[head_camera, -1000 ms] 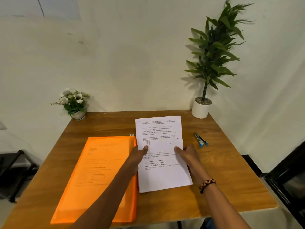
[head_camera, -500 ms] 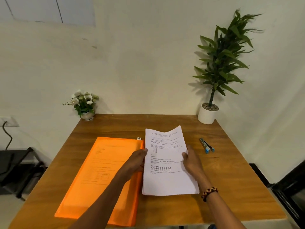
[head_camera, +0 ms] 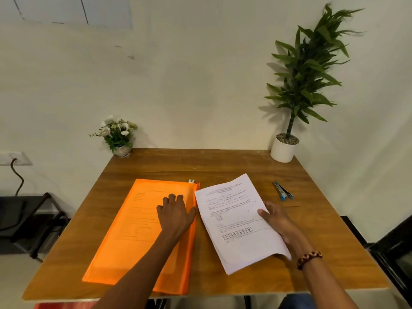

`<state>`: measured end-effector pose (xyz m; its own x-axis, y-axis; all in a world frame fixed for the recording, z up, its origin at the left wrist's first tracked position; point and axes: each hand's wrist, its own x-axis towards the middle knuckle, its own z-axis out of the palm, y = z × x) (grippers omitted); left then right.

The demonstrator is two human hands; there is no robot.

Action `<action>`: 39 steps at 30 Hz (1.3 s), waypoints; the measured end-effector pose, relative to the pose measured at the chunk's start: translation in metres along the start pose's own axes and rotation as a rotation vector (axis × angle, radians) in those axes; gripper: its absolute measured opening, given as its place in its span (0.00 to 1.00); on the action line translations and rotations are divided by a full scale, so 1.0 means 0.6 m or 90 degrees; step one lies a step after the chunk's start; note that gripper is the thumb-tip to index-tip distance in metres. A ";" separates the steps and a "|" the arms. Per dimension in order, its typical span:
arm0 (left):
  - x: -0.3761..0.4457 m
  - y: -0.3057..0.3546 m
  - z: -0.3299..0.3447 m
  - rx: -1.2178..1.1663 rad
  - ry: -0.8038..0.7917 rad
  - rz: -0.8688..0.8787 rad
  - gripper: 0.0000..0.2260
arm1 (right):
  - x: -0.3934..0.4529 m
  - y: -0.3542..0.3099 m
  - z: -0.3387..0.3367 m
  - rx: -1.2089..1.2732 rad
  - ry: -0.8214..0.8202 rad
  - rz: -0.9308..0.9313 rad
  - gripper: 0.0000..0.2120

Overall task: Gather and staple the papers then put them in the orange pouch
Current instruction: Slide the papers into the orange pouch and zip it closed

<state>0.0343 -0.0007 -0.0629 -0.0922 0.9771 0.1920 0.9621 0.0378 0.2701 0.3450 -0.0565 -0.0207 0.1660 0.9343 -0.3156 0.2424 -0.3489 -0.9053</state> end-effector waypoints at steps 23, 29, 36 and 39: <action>0.040 -0.034 -0.060 -0.400 -0.009 -0.106 0.05 | -0.015 -0.063 0.047 -0.167 -0.107 -0.046 0.06; 0.046 -0.040 -0.085 -0.328 0.010 -0.044 0.04 | -0.023 -0.074 0.047 -0.159 -0.061 -0.028 0.06; 0.061 -0.041 -0.102 -0.333 -0.006 -0.019 0.06 | -0.036 -0.098 0.035 -0.159 -0.054 -0.041 0.07; 0.063 -0.038 -0.109 -0.327 -0.013 -0.011 0.06 | -0.040 -0.107 0.041 -0.136 -0.069 -0.051 0.05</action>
<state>-0.0078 0.0217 0.0001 -0.0973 0.9812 0.1665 0.7101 -0.0488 0.7024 0.3020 -0.0547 0.0379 0.0371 0.9578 -0.2849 0.4495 -0.2706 -0.8513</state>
